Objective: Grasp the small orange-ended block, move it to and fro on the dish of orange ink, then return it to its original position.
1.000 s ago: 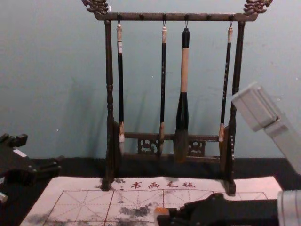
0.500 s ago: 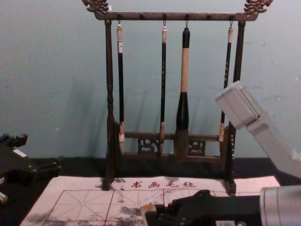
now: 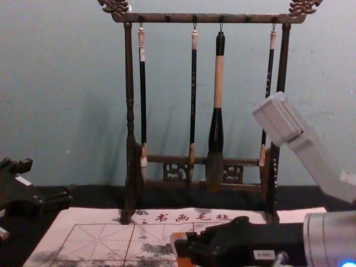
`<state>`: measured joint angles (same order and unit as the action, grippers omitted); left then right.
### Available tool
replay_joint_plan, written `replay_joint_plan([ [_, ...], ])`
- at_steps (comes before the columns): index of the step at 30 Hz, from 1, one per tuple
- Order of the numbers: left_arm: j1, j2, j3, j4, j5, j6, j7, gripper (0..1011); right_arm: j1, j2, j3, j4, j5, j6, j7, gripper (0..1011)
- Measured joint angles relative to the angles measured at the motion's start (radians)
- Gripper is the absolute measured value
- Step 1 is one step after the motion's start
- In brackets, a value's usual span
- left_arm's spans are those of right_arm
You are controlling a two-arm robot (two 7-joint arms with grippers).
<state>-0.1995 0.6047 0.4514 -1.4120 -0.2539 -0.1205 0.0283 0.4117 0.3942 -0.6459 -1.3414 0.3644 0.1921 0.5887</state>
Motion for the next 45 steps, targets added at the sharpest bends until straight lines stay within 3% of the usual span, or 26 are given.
replay_joint_plan([
  [16, 0.0, 0.0, 0.0, 0.0, 0.0, 0.0, 0.0, 1001, 0.0, 0.001, 0.02, 0.0, 0.0, -0.004, -0.015, 105],
  [31, 0.0, 0.0, 0.0, 0.0, 0.0, 0.0, 0.0, 1001, -0.024, -0.004, 0.036, 0.029, 0.0, -0.068, -0.013, 105],
  [45, 0.0, 0.0, 0.0, 0.0, 0.0, 0.0, 0.0, 1001, -0.053, 0.01, 0.057, 0.013, 0.011, -0.08, -0.012, 105],
])
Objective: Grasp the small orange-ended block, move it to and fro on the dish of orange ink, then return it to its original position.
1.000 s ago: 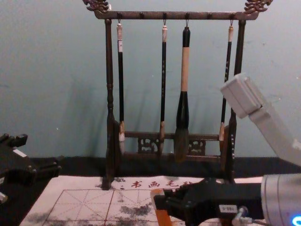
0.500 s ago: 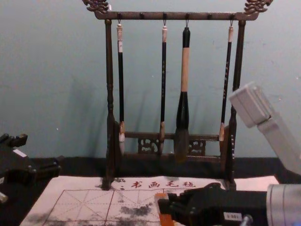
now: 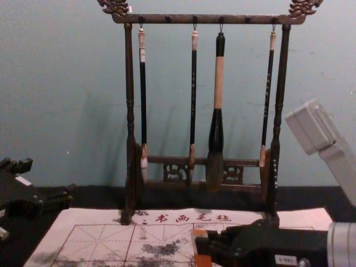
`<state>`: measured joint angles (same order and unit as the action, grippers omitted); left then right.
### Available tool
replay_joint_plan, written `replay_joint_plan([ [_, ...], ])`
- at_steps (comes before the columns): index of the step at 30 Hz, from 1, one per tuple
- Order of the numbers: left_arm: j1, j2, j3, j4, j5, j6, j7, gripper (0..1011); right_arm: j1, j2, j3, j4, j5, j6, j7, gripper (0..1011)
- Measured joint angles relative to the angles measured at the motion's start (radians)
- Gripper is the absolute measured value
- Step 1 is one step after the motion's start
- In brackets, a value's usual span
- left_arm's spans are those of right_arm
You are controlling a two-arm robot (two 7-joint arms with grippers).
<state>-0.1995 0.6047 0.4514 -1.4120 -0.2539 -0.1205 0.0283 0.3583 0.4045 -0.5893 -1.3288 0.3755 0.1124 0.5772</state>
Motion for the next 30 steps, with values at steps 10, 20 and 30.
replay_joint_plan([
  [10, 0.0, 0.0, 0.0, 0.0, 0.0, 0.0, 0.0, 1001, -0.022, 0.016, 0.009, -0.025, 0.008, 0.004, 0.0, 105],
  [20, 0.0, 0.0, 0.0, 0.0, 0.0, 0.0, 0.0, 1001, -0.049, 0.032, 0.013, -0.06, 0.023, 0.015, 0.0, 105],
  [30, 0.0, 0.0, 0.0, 0.0, 0.0, 0.0, 0.0, 1001, -0.06, 0.033, 0.0, -0.08, 0.031, 0.02, 0.008, 105],
])
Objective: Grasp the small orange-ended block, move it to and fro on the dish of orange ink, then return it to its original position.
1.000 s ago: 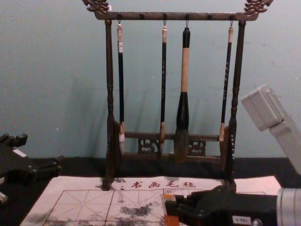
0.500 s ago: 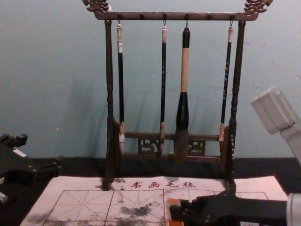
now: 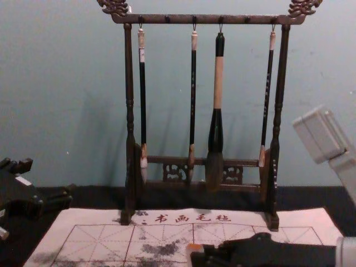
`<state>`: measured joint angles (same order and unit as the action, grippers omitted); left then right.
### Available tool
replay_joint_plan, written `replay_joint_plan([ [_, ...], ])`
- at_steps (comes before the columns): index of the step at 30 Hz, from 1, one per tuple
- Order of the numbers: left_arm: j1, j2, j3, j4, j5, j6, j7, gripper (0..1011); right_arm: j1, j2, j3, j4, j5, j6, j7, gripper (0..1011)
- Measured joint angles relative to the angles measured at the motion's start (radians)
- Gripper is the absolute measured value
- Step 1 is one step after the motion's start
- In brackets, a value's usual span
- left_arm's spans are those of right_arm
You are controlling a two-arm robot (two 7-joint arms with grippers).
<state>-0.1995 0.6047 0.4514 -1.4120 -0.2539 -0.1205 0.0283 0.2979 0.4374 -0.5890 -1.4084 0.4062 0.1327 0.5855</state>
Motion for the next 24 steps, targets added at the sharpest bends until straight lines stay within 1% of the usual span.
replay_joint_plan([
  [8, 0.0, 0.0, 0.0, 0.0, 0.0, 0.0, 0.0, 1001, 0.012, -0.018, -0.02, 0.012, 0.001, -0.002, 0.008, 105],
  [14, 0.0, 0.0, 0.0, 0.0, 0.0, 0.0, 0.0, 1001, 0.032, -0.037, -0.034, 0.036, 0.0, -0.005, 0.013, 105],
  [24, 0.0, 0.0, 0.0, 0.0, 0.0, 0.0, 0.0, 1001, 0.072, -0.071, -0.042, 0.086, -0.004, -0.02, 0.014, 105],
])
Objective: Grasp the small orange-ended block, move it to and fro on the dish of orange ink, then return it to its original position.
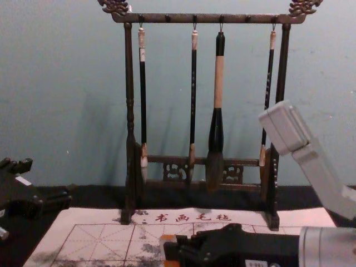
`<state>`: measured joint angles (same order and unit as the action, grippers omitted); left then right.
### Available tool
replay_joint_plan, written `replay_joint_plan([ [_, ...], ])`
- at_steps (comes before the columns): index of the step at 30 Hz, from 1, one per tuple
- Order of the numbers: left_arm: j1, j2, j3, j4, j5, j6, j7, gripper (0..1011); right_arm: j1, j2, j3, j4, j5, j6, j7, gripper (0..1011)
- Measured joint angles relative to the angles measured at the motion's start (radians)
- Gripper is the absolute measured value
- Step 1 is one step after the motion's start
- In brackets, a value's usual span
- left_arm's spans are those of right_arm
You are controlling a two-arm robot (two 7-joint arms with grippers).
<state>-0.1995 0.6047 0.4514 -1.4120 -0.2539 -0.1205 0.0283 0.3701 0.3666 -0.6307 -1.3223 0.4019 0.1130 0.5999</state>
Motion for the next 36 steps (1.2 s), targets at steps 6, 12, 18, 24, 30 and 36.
replay_joint_plan([
  [6, 0.0, 0.0, 0.0, 0.0, 0.0, 0.0, 0.0, 1001, 0.02, -0.014, -0.001, 0.031, -0.004, -0.007, 0.0, 105],
  [12, 0.0, 0.0, 0.0, 0.0, 0.0, 0.0, 0.0, 1001, 0.033, -0.025, -0.002, 0.056, -0.008, -0.011, 0.0, 105],
  [18, 0.0, 0.0, 0.0, 0.0, 0.0, 0.0, 0.0, 1001, 0.038, -0.03, 0.001, 0.068, -0.01, -0.013, -0.002, 105],
  [24, 0.0, 0.0, 0.0, 0.0, 0.0, 0.0, 0.0, 1001, 0.041, -0.029, 0.011, 0.073, -0.012, -0.014, -0.009, 105],
  [30, 0.0, 0.0, 0.0, 0.0, 0.0, 0.0, 0.0, 1001, 0.041, -0.024, 0.021, 0.073, -0.013, -0.014, -0.016, 105],
  [36, 0.0, 0.0, 0.0, 0.0, 0.0, 0.0, 0.0, 1001, 0.036, -0.016, 0.028, 0.07, -0.017, -0.014, -0.02, 105],
])
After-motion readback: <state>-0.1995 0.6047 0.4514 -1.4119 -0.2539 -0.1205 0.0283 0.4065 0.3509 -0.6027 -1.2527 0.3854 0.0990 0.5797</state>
